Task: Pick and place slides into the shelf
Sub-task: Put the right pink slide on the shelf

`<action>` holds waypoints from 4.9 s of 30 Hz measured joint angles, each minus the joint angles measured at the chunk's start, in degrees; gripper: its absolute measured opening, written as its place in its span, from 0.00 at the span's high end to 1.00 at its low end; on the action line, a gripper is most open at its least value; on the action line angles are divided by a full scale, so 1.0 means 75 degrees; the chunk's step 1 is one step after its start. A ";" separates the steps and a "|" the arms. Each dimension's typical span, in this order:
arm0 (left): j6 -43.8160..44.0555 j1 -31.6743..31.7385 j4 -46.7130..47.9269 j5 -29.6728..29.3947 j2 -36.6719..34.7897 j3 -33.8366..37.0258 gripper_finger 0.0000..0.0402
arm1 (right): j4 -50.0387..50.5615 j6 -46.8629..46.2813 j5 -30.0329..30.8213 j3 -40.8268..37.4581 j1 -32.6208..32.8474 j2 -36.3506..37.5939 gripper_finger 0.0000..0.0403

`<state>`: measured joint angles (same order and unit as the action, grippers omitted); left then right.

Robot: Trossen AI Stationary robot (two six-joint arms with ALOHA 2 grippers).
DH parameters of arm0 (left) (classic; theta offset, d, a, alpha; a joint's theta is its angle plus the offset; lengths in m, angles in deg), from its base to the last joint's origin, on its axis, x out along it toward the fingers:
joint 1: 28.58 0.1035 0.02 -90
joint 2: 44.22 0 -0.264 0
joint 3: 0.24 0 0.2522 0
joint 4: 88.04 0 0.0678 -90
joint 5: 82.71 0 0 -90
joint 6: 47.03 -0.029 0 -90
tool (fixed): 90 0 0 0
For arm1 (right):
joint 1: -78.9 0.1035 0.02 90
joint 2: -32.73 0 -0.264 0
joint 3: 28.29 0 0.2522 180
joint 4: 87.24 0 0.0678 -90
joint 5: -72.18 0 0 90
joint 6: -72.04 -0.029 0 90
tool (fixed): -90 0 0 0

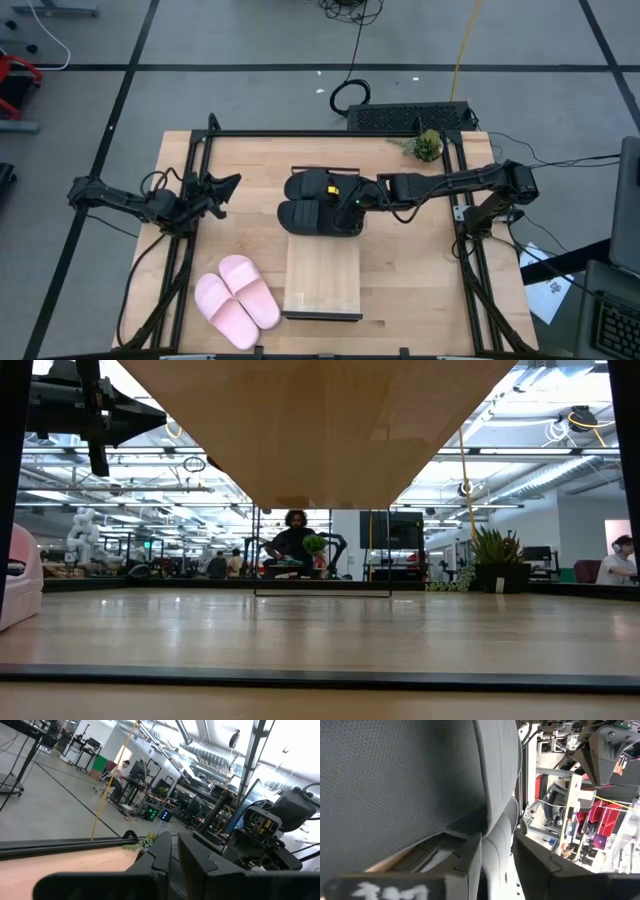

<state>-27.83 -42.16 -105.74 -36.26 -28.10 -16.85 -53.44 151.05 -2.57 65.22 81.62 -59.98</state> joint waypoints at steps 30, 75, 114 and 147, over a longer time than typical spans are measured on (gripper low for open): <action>-0.0778 0.0001 -0.0988 0.0797 -0.0003 0.0000 0.92 | -0.0231 0.0882 0.3846 -0.0003 0.1005 0.0032 0.73; 0.8536 -0.4478 1.3625 0.3461 0.7854 -1.1268 0.92 | -0.2926 0.0472 0.7737 0.0560 0.1568 0.3553 0.73; 1.0541 -0.4135 0.7368 0.4208 0.3325 -0.2620 0.92 | -0.2929 0.0412 0.7561 0.0554 0.1568 0.3538 0.73; 1.0349 -0.4135 0.7642 0.3858 0.3334 -0.2629 0.61 | -0.2929 0.0409 0.7560 0.0554 0.1568 0.3538 0.73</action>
<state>49.79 -73.18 -48.42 -7.32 -3.09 -36.56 -75.41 154.12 54.13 69.37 93.38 -33.45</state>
